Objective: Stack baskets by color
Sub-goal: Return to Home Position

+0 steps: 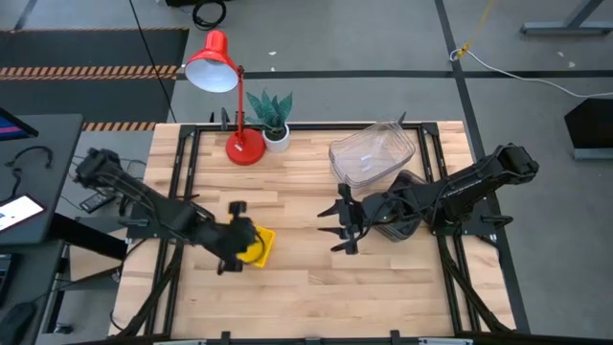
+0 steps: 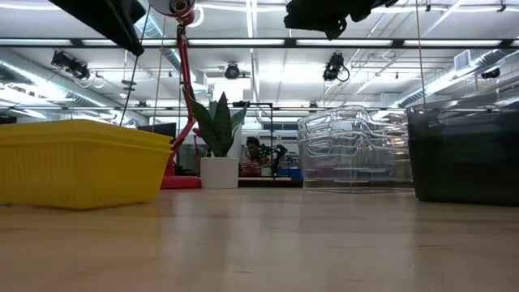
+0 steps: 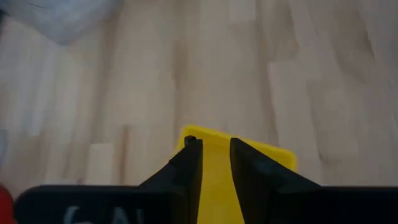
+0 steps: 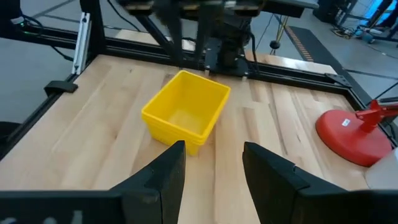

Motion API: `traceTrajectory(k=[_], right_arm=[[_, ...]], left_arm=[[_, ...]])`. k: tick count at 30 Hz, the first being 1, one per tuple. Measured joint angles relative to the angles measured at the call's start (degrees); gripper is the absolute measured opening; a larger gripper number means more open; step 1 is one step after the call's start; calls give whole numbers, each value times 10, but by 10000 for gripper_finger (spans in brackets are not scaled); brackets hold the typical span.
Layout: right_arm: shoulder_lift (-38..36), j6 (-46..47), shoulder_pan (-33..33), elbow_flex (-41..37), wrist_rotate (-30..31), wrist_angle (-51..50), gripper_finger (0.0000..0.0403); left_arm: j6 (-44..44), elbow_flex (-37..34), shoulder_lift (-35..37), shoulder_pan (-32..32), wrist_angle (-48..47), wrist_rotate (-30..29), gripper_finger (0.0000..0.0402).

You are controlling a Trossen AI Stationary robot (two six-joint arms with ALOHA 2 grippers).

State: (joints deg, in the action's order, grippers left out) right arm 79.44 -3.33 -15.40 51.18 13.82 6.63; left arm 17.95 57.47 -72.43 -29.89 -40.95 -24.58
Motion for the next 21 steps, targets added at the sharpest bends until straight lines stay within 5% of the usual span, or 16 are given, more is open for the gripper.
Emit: traceTrajectory(k=[11, 21], right_arm=[[-51, 0, 14, -2, -1, -38, 150], [-197, 8, 26, -82, -6, -21, 144]], left_arm=[[3, -182, 209, -18, 178, -79, 42], [-66, -194, 323, -49, 204, -168, 19]])
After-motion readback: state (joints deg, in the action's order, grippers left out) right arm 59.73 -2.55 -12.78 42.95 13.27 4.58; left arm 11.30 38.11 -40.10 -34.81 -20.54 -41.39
